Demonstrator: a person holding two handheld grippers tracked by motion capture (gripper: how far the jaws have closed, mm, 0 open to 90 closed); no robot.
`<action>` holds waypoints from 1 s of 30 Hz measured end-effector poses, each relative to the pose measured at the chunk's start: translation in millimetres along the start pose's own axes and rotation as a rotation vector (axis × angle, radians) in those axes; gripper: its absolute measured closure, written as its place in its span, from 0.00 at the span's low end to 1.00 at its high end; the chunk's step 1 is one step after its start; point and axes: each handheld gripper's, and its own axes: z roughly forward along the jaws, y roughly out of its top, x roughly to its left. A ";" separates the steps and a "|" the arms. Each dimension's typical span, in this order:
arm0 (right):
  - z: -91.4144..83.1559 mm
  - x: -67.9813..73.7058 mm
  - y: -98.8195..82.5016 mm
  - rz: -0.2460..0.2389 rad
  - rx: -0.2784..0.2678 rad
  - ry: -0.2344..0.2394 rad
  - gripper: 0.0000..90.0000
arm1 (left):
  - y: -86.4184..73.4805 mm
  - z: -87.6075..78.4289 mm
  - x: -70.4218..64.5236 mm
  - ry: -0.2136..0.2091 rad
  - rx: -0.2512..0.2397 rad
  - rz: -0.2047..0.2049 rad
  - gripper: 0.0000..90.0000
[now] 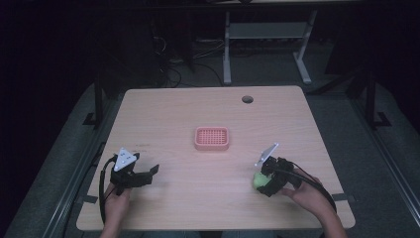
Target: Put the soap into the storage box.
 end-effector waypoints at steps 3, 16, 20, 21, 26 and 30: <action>1.7 -0.1 1.3 -0.003 0.006 0.001 0.25 | -0.1 -0.1 0.1 0.000 0.002 -0.002 0.16; 13.6 -1.3 8.4 0.008 0.047 0.009 0.26 | -0.5 -1.4 2.8 0.008 -0.016 -0.026 0.16; 15.6 -1.4 9.5 0.011 0.059 0.013 0.26 | -0.5 -1.3 2.6 0.008 -0.016 -0.027 0.16; 16.4 -1.6 9.4 0.013 0.064 0.011 0.26 | -0.4 -1.2 2.1 0.005 -0.015 -0.026 0.16; 18.6 -2.9 8.6 0.019 0.066 0.019 0.27 | 0.0 -0.5 0.8 0.003 -0.011 -0.023 0.16; 19.6 -4.1 8.4 0.024 0.066 0.029 0.27 | 0.0 -0.8 1.1 0.003 -0.013 -0.024 0.16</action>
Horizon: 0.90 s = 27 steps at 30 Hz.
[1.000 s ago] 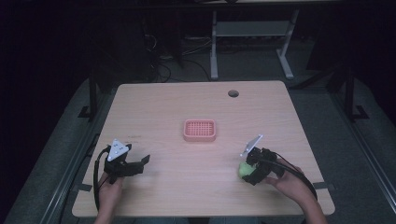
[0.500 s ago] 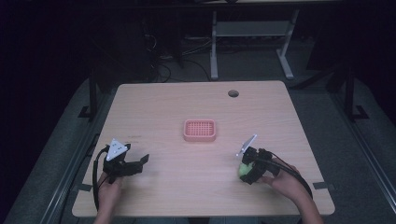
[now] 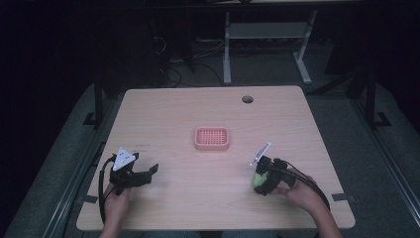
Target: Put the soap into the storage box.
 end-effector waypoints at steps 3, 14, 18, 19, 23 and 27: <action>0.6 -1.1 -0.1 0.007 0.000 0.009 0.27 | -0.1 0.1 0.2 0.001 -0.005 -0.001 0.16; 0.7 -2.0 0.6 0.009 0.006 0.018 0.28 | 0.4 -0.2 -0.3 0.003 -0.002 0.000 0.16; 0.6 -2.2 0.0 0.004 -0.001 0.018 0.28 | 0.1 0.1 0.1 0.003 -0.008 -0.002 0.16; 0.5 -2.3 0.0 0.003 -0.002 0.018 0.28 | 0.1 0.1 0.2 0.003 -0.008 -0.003 0.16; 0.1 -0.5 1.1 -0.005 0.003 0.007 0.28 | 0.2 -0.7 1.0 0.005 -0.005 0.002 0.16; -1.3 1.0 2.4 -0.020 0.005 -0.003 0.28 | 0.2 -0.7 1.4 0.006 -0.005 -0.003 0.16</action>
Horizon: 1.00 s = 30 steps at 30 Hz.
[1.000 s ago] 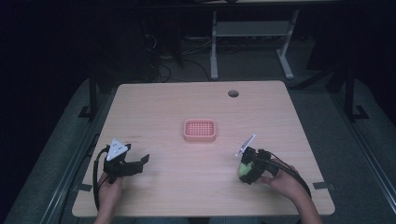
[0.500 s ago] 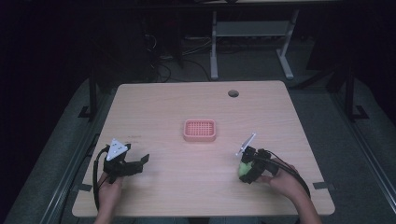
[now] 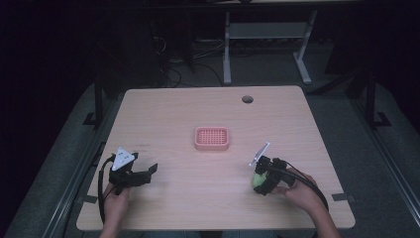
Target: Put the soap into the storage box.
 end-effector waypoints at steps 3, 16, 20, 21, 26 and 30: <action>-0.9 0.1 0.2 -0.004 -0.003 -0.001 0.28 | 0.1 -0.5 0.0 0.001 0.001 0.003 0.16; 1.4 -3.8 0.3 0.004 0.029 0.031 0.28 | 0.4 0.7 -0.2 -0.002 -0.004 0.000 0.16; 2.0 -3.0 3.7 -0.003 0.062 0.022 0.28 | 0.6 1.1 -1.4 -0.003 -0.002 0.001 0.16; 2.4 -2.8 5.1 -0.007 0.072 0.021 0.28 | 0.7 1.1 -1.6 -0.004 -0.001 0.005 0.16; 2.7 -2.1 7.6 -0.025 0.091 0.023 0.28 | 0.6 0.5 -0.9 -0.003 -0.004 0.004 0.16; 2.4 -0.8 8.7 -0.030 0.099 0.023 0.28 | -0.1 -0.1 0.6 0.000 -0.004 -0.003 0.16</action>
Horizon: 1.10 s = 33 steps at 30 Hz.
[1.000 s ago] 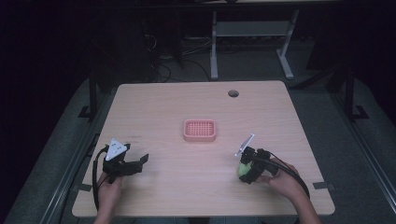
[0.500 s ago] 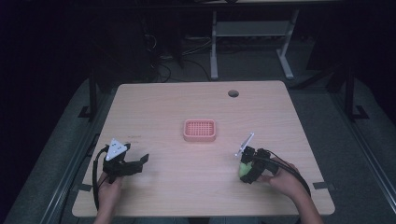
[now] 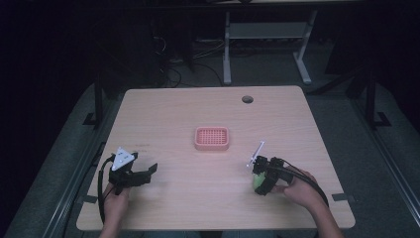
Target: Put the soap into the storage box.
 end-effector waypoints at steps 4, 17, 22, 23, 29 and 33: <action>-2.6 1.2 2.7 -0.013 -0.012 -0.012 0.28 | 0.3 0.1 -0.1 0.000 0.000 0.000 0.16; -21.1 -7.0 12.8 -0.014 -0.090 -0.014 0.28 | 0.3 -0.2 0.4 0.001 -0.006 -0.004 0.16; -26.6 -12.9 21.2 -0.013 -0.117 0.000 0.28 | 0.4 -0.6 0.5 0.003 -0.002 -0.008 0.16; -27.5 -14.0 23.2 -0.018 -0.122 -0.001 0.28 | 0.4 -0.5 0.4 0.003 -0.003 -0.013 0.16; -33.8 -18.2 37.4 -0.027 -0.129 0.008 0.28 | 0.7 -0.3 1.6 0.002 -0.007 -0.016 0.16; -36.1 -21.5 47.3 -0.044 -0.129 0.000 0.28 | 0.7 -0.2 2.5 0.005 -0.006 -0.017 0.16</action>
